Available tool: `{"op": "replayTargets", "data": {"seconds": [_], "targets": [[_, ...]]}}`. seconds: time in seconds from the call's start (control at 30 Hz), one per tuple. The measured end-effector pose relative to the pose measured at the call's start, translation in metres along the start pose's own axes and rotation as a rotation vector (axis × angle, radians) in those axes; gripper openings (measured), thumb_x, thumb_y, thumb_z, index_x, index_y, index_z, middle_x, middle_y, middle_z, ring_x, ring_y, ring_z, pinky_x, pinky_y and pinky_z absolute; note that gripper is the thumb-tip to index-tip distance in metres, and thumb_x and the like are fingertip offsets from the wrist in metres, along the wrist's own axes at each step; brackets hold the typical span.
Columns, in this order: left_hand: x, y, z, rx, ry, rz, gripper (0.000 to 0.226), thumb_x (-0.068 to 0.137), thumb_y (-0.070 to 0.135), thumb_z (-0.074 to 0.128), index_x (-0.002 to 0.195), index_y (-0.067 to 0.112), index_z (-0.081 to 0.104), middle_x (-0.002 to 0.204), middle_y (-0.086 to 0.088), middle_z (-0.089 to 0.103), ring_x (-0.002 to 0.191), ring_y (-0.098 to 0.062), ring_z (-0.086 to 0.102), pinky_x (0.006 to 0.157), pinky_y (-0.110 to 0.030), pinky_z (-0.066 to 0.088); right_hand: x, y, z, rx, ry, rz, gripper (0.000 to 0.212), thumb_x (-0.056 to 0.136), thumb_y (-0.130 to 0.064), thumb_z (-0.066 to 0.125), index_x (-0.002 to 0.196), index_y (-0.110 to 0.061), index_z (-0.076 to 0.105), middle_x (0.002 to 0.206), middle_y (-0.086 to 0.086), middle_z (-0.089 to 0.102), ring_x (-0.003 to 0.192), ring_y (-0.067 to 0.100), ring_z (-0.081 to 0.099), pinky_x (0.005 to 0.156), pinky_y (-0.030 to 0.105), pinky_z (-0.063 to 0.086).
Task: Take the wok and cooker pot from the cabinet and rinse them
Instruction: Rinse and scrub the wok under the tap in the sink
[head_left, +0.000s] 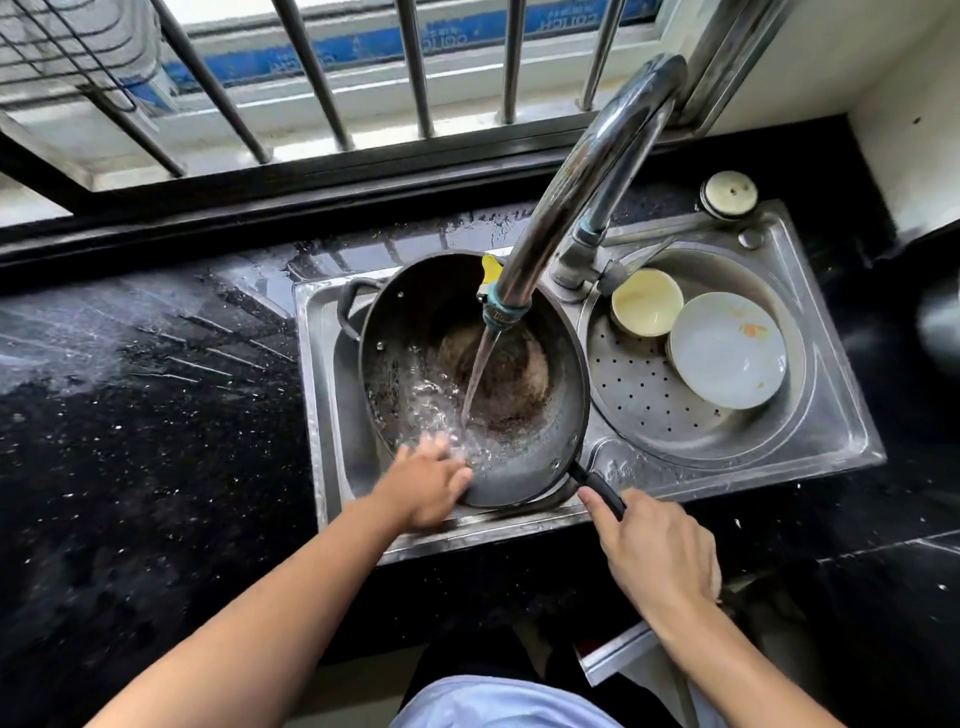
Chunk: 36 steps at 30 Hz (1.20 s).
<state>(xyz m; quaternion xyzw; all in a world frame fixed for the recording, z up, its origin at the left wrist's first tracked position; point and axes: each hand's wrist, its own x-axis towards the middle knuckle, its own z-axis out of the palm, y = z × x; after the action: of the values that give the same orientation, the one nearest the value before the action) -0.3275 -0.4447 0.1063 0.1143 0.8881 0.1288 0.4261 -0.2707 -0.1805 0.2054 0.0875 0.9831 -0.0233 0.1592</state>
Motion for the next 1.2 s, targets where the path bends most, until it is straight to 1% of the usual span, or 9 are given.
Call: {"op": "replayTargets", "data": {"seconds": [0.1, 0.2, 0.37, 0.53, 0.63, 0.73, 0.83, 1.0, 1.2], "targets": [[-0.007, 0.033, 0.012, -0.415, -0.077, 0.135, 0.050, 0.113, 0.040, 0.031, 0.157, 0.022, 0.044, 0.170, -0.006, 0.030, 0.158, -0.018, 0.023, 0.125, -0.025, 0.014, 0.001, -0.003, 0.000, -0.007, -0.001, 0.002, 0.061, 0.089, -0.073, 0.039, 0.076, -0.020, 0.066, 0.065, 0.007, 0.069, 0.066, 0.033, 0.069, 0.051, 0.034, 0.036], [-0.010, 0.038, 0.017, -0.512, -0.077, 0.173, 0.048, 0.113, 0.038, 0.029, 0.158, 0.028, 0.042, 0.171, 0.002, 0.026, 0.158, -0.011, 0.020, 0.120, -0.017, 0.009, 0.001, -0.001, -0.001, -0.022, -0.004, 0.007, 0.063, 0.089, -0.074, 0.036, 0.077, -0.020, 0.066, 0.066, 0.006, 0.069, 0.067, 0.032, 0.070, 0.052, 0.034, 0.033], [0.001, -0.008, 0.009, 0.059, -0.014, 0.013, 0.060, 0.110, 0.049, 0.014, 0.163, 0.028, 0.030, 0.175, -0.004, 0.014, 0.161, -0.026, 0.012, 0.128, -0.051, 0.007, -0.004, 0.002, 0.001, 0.020, 0.002, 0.026, 0.064, 0.088, -0.076, 0.034, 0.076, -0.022, 0.066, 0.066, 0.003, 0.068, 0.068, 0.031, 0.069, 0.053, 0.035, 0.034], [0.016, -0.023, 0.004, 0.233, 0.092, -0.243, 0.076, 0.106, 0.056, 0.013, 0.165, 0.008, 0.014, 0.174, -0.022, 0.000, 0.161, -0.036, -0.002, 0.130, -0.051, 0.005, -0.007, -0.002, 0.006, 0.042, -0.002, 0.053, 0.067, 0.088, -0.077, 0.030, 0.078, -0.021, 0.066, 0.069, 0.004, 0.069, 0.072, 0.032, 0.069, 0.054, 0.036, 0.035], [0.013, 0.008, 0.005, -0.002, 0.027, -0.128, 0.068, 0.109, 0.050, 0.020, 0.165, 0.012, 0.020, 0.173, -0.022, 0.006, 0.160, -0.040, 0.002, 0.129, -0.050, 0.005, -0.005, -0.006, 0.006, 0.072, -0.008, 0.061, 0.068, 0.088, -0.078, 0.030, 0.080, -0.021, 0.067, 0.073, 0.006, 0.071, 0.075, 0.033, 0.070, 0.056, 0.036, 0.037], [-0.002, 0.040, 0.009, -0.357, -0.084, 0.091, 0.059, 0.111, 0.044, 0.029, 0.164, 0.019, 0.028, 0.174, -0.013, 0.012, 0.161, -0.029, 0.011, 0.129, -0.034, 0.008, -0.002, -0.008, 0.003, 0.075, -0.006, 0.073, 0.068, 0.087, -0.078, 0.029, 0.081, -0.022, 0.068, 0.073, 0.004, 0.071, 0.076, 0.032, 0.070, 0.057, 0.036, 0.039], [-0.016, 0.043, 0.010, -0.460, -0.107, 0.205, 0.056, 0.110, 0.047, 0.026, 0.161, 0.028, 0.035, 0.172, -0.001, 0.022, 0.159, -0.016, 0.018, 0.122, -0.021, 0.008, -0.002, -0.006, -0.003, 0.077, -0.026, 0.093, 0.068, 0.087, -0.078, 0.028, 0.080, -0.024, 0.068, 0.057, -0.005, 0.056, 0.071, 0.028, 0.069, 0.053, 0.033, 0.036], [-0.005, -0.008, -0.005, 0.108, -0.043, 0.135, 0.061, 0.110, 0.049, 0.014, 0.163, 0.024, 0.031, 0.172, 0.000, 0.027, 0.158, -0.019, 0.024, 0.128, -0.050, 0.010, -0.005, 0.000, -0.014, 0.087, -0.055, 0.116, 0.067, 0.086, -0.079, 0.029, 0.078, -0.024, 0.067, 0.057, -0.007, 0.048, 0.073, 0.027, 0.068, 0.055, 0.033, 0.036], [0.015, -0.064, -0.032, 0.576, 0.113, 0.016, 0.078, 0.099, 0.058, -0.006, 0.166, 0.024, 0.013, 0.176, -0.002, 0.004, 0.162, -0.021, 0.001, 0.128, -0.057, -0.003, -0.002, 0.004, -0.035, 0.086, -0.100, 0.109, 0.062, 0.088, -0.075, 0.033, 0.075, -0.024, 0.064, 0.059, -0.007, 0.047, 0.068, 0.029, 0.060, 0.056, 0.034, 0.037]]}}
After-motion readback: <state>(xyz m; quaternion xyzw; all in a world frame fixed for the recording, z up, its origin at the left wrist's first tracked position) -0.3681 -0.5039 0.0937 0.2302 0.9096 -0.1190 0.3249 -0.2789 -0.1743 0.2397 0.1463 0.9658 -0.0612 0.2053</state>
